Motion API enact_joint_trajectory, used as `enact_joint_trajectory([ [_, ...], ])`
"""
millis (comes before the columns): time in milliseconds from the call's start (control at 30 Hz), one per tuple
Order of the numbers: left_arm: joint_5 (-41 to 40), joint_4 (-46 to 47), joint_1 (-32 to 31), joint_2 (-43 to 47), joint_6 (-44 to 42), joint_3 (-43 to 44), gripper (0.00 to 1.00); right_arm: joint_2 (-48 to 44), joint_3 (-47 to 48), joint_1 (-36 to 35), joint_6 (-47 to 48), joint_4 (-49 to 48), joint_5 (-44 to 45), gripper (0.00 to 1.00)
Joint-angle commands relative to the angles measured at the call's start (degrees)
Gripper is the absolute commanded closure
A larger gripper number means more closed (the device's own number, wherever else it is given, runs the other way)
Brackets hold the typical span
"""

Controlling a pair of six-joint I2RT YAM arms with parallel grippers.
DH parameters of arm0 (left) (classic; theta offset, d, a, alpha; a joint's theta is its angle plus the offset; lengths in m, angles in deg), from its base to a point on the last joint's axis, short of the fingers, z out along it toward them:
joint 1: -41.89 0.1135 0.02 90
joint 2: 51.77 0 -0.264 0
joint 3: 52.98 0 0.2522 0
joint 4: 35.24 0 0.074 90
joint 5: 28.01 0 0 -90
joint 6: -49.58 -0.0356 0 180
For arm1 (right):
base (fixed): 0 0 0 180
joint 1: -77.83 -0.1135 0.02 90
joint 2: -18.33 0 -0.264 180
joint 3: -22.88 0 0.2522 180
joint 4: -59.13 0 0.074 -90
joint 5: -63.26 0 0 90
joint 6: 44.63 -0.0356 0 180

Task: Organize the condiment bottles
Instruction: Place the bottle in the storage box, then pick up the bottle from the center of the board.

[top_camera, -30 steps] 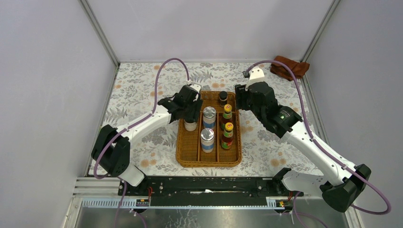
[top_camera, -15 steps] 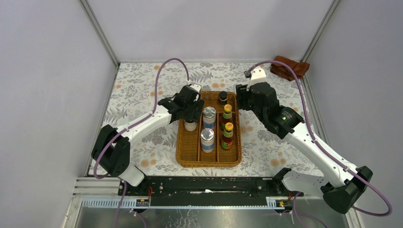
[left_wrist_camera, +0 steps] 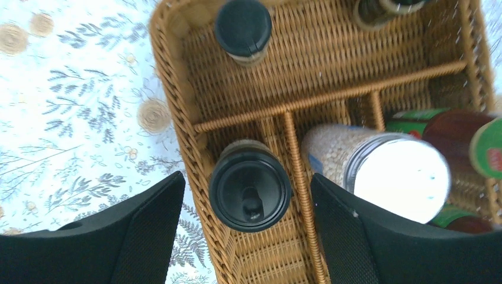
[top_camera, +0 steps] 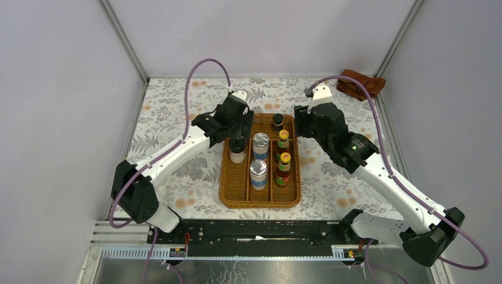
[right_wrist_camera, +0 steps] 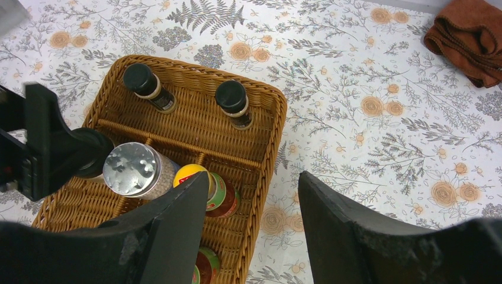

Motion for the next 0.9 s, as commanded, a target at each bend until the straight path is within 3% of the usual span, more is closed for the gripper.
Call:
enact_joint_trajectory([
  [0,-8.9,-4.7,-0.4,3.2,3.9,5.4,0.17,-1.2,0.1,0.4,0.4,-1.2,0.9,0.35],
  [233,-21.5,-14.6,-0.2,9.1,15.1,9.5,0.16,-1.6,-0.3,0.4,0.8,-1.7,0.6,0.35],
  [533,-31.3,-30.6,1.1,20.1,41.3,5.4,0.16,-2.0,-2.4,0.4,0.3,-3.0,-0.7,0.35],
  [867,-33.1,-48.2,1.1,33.7,72.3,-3.1,0.16,-3.3,-4.5,0.4,-0.1,-3.8,-2.1,0.35],
])
